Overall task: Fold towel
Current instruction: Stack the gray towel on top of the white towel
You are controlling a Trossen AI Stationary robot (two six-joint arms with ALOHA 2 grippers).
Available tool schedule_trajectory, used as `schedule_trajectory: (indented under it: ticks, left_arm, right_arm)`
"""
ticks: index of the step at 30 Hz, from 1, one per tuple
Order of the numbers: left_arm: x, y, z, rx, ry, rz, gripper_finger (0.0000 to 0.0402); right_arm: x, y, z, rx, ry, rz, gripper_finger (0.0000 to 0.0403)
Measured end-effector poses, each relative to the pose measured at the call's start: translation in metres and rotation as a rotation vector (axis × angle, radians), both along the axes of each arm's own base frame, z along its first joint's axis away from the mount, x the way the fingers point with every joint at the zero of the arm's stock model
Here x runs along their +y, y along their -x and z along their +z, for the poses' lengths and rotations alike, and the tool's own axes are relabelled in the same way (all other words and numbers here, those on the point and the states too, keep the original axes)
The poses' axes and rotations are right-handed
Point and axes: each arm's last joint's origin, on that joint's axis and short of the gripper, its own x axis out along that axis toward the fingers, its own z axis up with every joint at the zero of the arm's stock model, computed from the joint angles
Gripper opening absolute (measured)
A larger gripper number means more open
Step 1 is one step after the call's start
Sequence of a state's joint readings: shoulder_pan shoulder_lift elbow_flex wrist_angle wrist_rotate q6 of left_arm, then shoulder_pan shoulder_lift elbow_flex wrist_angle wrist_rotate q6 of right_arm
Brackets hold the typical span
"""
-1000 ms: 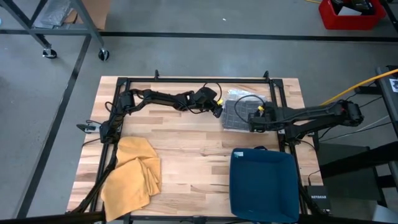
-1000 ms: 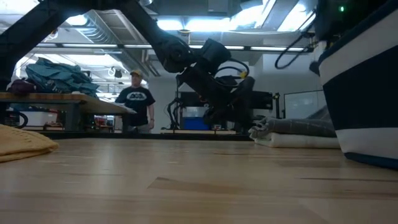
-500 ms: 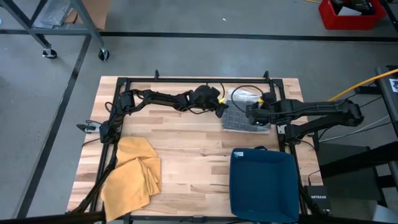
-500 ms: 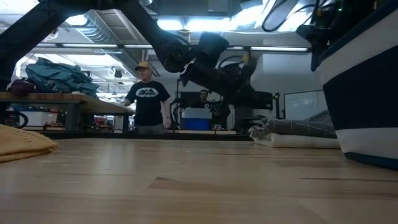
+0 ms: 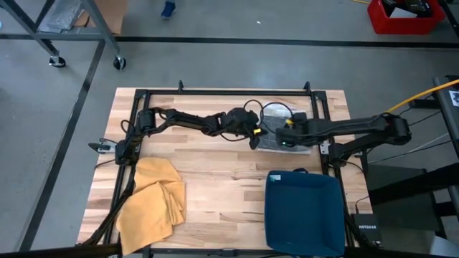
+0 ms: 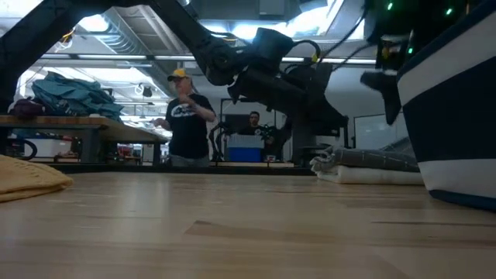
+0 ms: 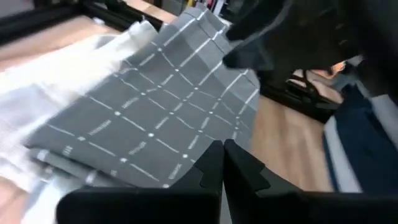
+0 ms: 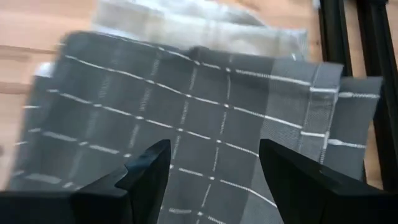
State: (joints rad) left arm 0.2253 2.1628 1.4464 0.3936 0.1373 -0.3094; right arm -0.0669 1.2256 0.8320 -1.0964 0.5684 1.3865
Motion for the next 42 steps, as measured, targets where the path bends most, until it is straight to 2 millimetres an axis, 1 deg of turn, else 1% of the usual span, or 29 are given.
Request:
schedule_trajectory:
  ticks: [4,11,14,20,27,31,34,38,42]
  left_arm:
    - [-0.001,0.003,-0.008,0.097,-0.053,0.000,0.0001]
    - [-0.004,0.009,-0.021,0.257,-0.160,-0.074,0.0001]
    - [-0.004,0.010,-0.023,0.277,-0.193,-0.094,0.0001]
    - [-0.006,0.011,-0.024,0.296,-0.190,-0.100,0.0001]
    - [-0.012,0.011,-0.026,0.318,-0.185,-0.115,0.0001]
    - [-0.015,0.011,-0.026,0.321,-0.186,-0.122,0.0001]
    - [-0.015,0.011,-0.026,0.321,-0.186,-0.123,0.0001]
    - [-0.015,0.011,-0.026,0.320,-0.186,-0.121,0.0001]
    - [-0.012,0.011,-0.026,0.322,-0.190,-0.107,0.0003]
  right_arm:
    - [-0.013,-0.002,-0.012,0.055,-0.049,-0.070,0.0250]
    - [-0.038,-0.001,-0.024,0.117,-0.086,-0.193,0.0250]
    - [-0.049,0.001,-0.028,0.154,-0.098,-0.222,0.0250]
    - [-0.067,0.004,-0.039,0.211,-0.129,-0.295,0.0250]
    - [-0.087,0.002,-0.061,0.284,-0.229,-0.308,0.0250]
    - [-0.094,-0.004,-0.075,0.296,-0.273,-0.273,0.0250]
    - [-0.095,-0.007,-0.080,0.314,-0.275,-0.240,0.0250]
    - [-0.095,-0.007,-0.080,0.323,-0.274,-0.237,0.0250]
    - [-0.091,-0.003,-0.072,0.358,-0.270,-0.240,0.0250]
